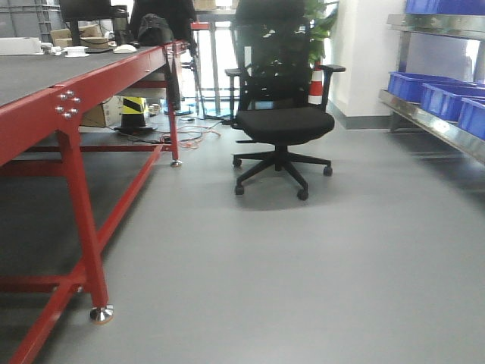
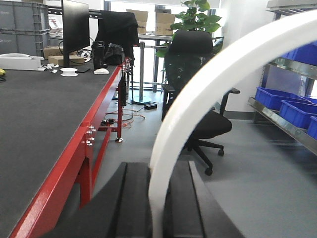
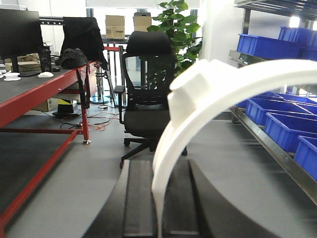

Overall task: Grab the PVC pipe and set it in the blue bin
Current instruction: 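Drive the base away from the table holding the clamp in both grippers, then drive the base toward the steel shelf of blue bins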

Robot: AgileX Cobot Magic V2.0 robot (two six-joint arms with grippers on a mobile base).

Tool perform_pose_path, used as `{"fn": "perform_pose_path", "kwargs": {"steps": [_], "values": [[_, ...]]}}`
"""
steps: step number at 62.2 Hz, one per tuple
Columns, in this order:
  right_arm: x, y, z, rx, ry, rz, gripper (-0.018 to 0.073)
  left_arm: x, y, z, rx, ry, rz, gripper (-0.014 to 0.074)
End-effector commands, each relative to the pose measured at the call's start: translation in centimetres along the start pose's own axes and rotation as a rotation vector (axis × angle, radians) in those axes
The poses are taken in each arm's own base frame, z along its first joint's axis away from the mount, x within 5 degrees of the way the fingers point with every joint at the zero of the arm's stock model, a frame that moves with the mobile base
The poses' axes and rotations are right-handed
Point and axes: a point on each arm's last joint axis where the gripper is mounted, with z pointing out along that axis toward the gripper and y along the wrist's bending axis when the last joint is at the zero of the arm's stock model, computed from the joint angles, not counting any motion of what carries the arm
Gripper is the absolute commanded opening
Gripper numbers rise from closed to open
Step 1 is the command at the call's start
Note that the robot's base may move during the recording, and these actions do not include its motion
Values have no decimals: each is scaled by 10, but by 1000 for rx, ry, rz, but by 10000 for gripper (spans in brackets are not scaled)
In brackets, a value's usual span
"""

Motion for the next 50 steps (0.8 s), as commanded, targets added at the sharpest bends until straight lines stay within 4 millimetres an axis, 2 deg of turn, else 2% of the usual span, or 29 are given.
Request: {"fn": "perform_pose_path", "kwargs": {"steps": [1,50], "values": [[-2,0,-1,7,-21,-13,-168,-5,0,-2,6,-37,-5,-111],[-2,0,-1,7,-21,-13,-168,-5,-1,-2,6,-40,-5,-111]]}}
